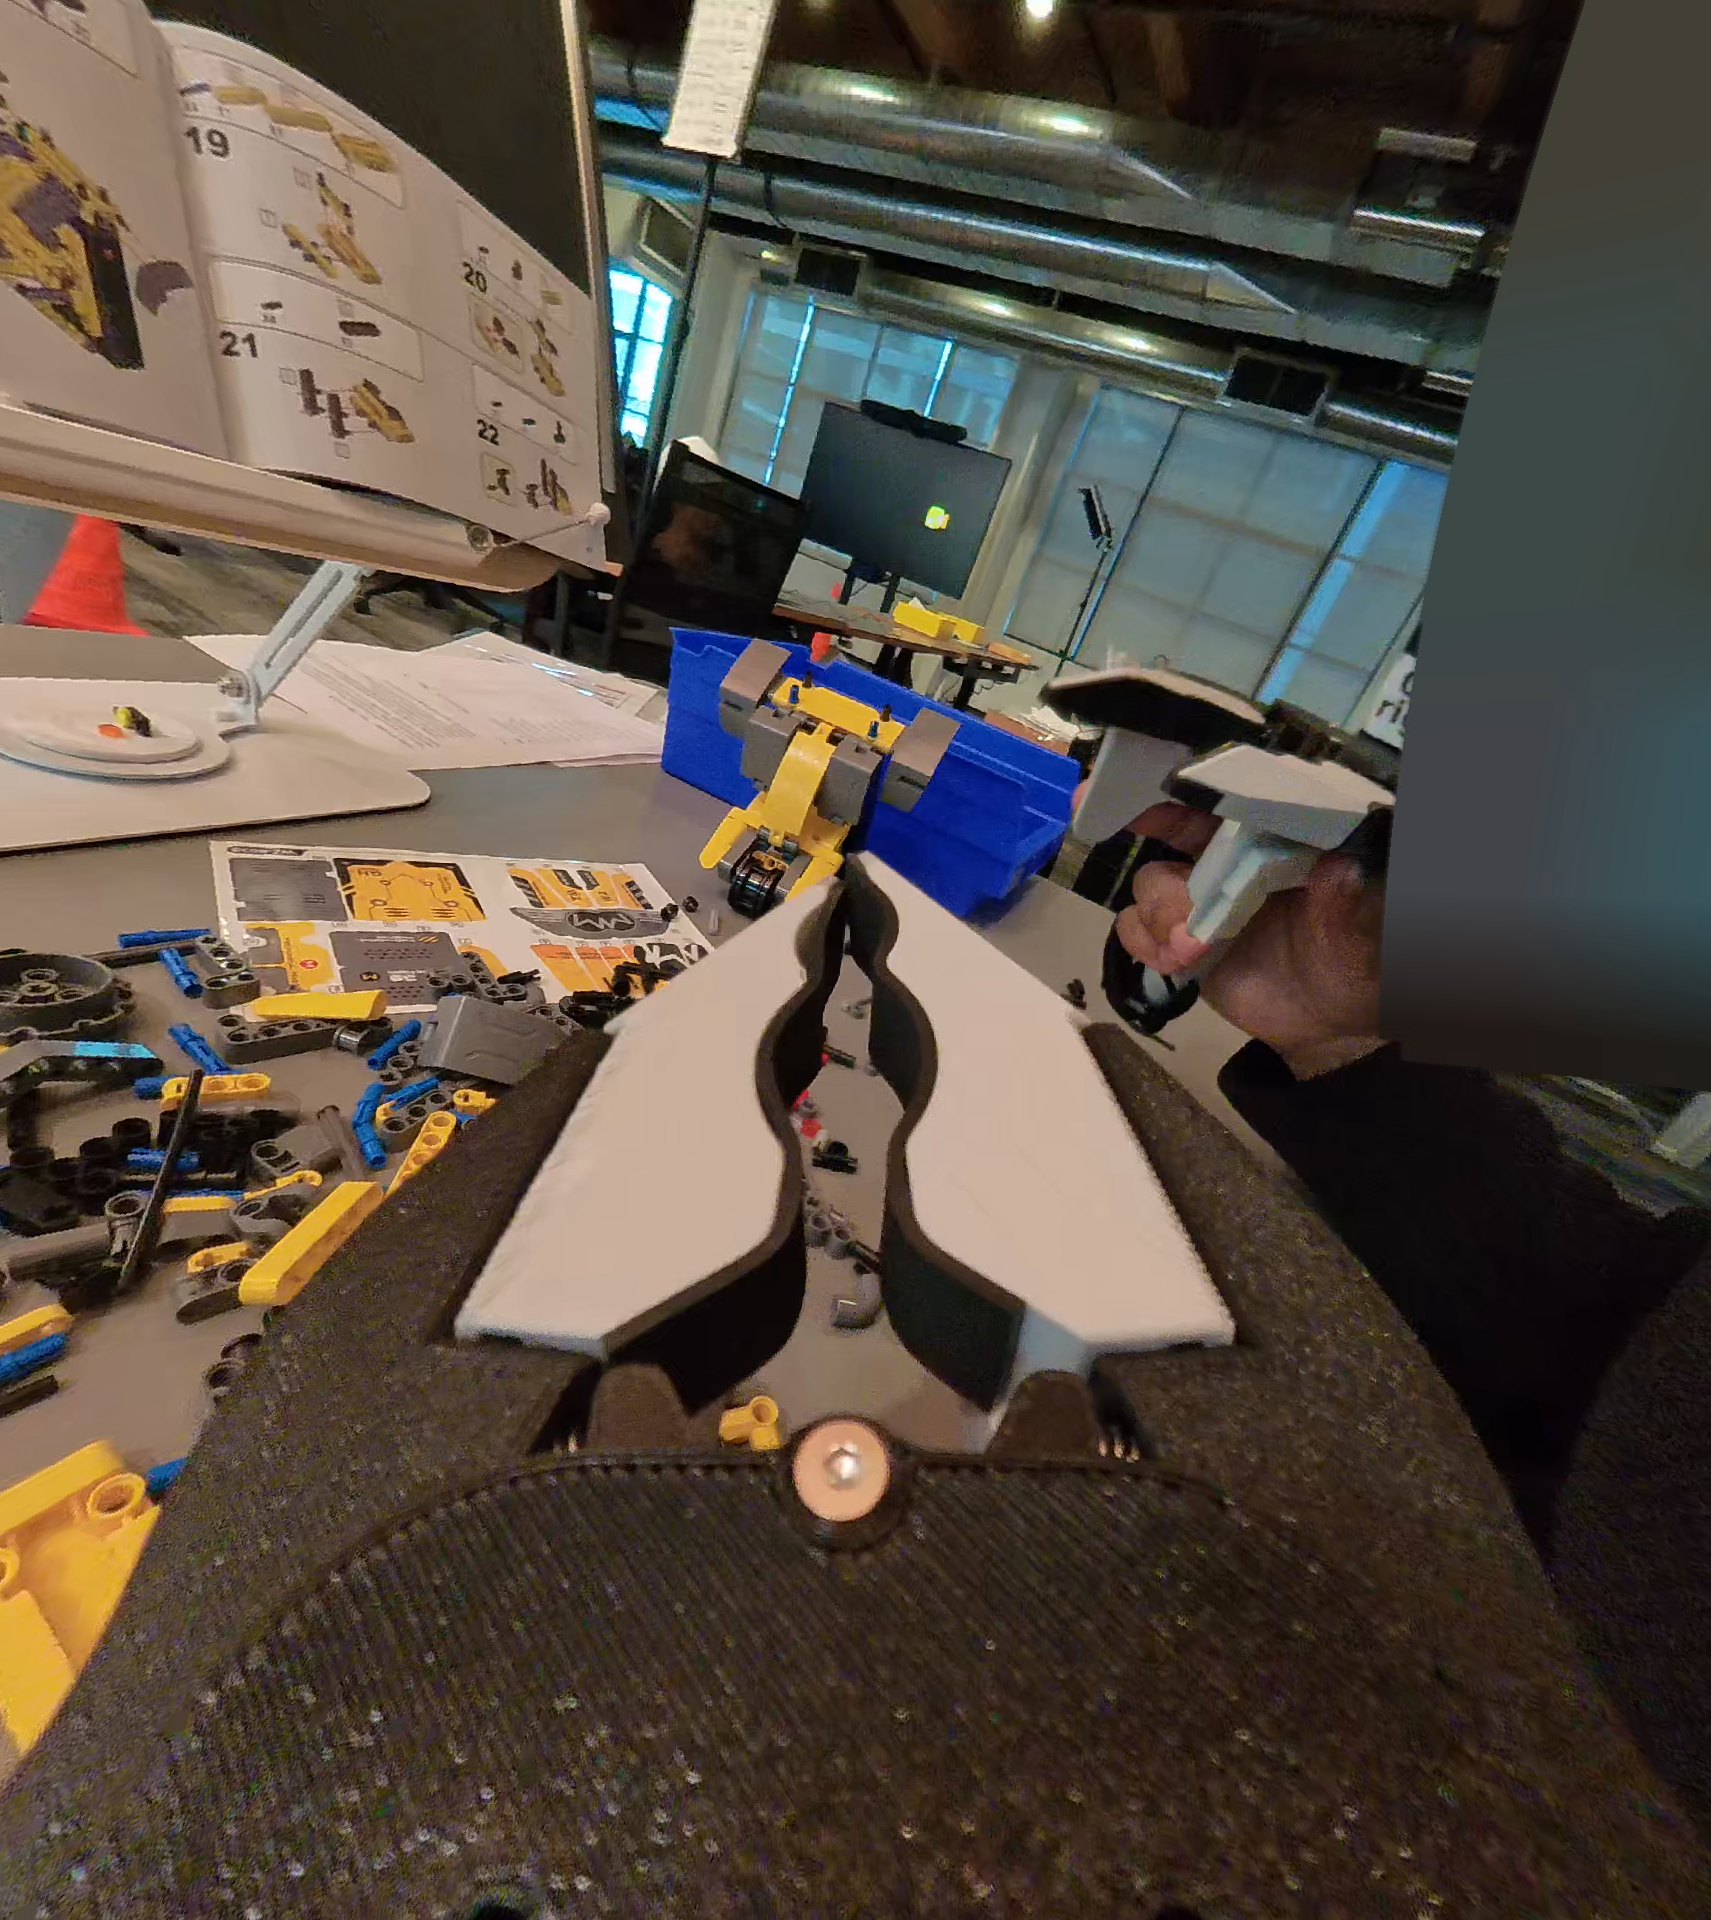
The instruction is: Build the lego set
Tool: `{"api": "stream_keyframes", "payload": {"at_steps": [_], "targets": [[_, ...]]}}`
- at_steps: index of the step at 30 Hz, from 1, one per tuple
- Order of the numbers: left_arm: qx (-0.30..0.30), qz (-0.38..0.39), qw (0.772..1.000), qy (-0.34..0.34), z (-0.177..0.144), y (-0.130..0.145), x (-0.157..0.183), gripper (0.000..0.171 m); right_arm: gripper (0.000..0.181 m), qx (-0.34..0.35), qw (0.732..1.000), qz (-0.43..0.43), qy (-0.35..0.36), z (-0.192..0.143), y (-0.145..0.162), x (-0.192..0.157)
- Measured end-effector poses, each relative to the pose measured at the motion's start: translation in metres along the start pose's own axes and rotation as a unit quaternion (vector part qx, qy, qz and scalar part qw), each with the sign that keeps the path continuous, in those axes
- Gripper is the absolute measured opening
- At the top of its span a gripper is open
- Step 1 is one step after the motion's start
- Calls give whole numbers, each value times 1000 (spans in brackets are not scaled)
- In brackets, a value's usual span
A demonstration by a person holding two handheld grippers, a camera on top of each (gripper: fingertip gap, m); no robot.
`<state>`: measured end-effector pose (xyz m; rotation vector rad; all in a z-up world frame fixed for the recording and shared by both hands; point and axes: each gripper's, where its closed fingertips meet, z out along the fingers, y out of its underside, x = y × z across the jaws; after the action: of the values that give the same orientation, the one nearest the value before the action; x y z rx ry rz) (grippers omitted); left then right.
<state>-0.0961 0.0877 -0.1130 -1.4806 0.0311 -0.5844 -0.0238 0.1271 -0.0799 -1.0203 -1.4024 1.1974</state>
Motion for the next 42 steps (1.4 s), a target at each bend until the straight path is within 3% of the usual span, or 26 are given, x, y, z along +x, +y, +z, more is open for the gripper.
{"api": "stream_keyframes", "payload": {"at_steps": [3,6,12,17,27,42], "targets": [[5,6,1000,0,-1,-1,1,0,25,2,999,42,-11,5,8,4],[9,22,1000,-2,-2,-3,3,0,3,47,994,98,-30,0,7,7],[-2,37,999,0,1,2,6,10,0,105,977,182,19,-27,4,41],[-9,50,999,0,3,4,8,15,9,144,951,271,-35,-32,0,41],[-17,80,997,-2,4,8,13,20,26,42,985,168,-6,-9,23,25],[14,110,994,11,2,0,25,28,28,41,986,159,23,-12,24,32]]}}
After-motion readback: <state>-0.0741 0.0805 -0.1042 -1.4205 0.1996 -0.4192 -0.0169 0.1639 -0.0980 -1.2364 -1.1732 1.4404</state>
